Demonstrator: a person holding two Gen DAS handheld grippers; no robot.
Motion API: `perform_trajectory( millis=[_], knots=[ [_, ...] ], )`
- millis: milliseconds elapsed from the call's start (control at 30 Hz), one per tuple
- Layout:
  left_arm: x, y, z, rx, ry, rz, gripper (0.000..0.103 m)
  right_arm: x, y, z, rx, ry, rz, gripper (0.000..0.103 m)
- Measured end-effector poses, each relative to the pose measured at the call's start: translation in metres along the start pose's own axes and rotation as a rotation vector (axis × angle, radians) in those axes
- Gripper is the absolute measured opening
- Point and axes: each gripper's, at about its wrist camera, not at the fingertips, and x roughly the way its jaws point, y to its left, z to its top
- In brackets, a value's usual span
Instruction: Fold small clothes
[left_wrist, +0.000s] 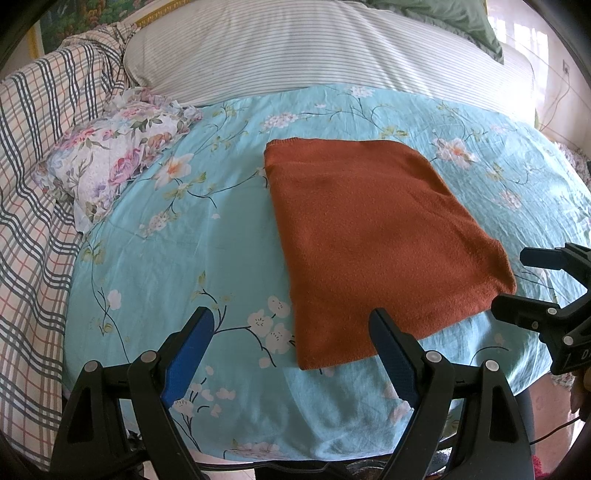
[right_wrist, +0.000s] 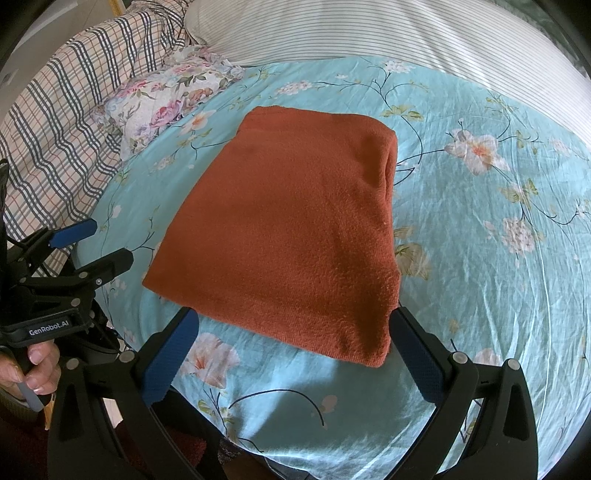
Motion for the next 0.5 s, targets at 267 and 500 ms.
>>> perform_trajectory(
  millis=[267, 500],
  knots=[
    [-0.0001, -0.0001, 0.0, 0.0, -0.001, -0.001, 0.086, -0.0004, 0.0001, 0.0002, 0.001, -0.001, 0.0, 0.103],
    [-0.0007, 0.0002, 0.0007, 0.002, -0.004, 0.003, 0.086, -0.0023, -0.0006, 0.0019, 0.002, -0.004, 0.001, 0.103]
  ],
)
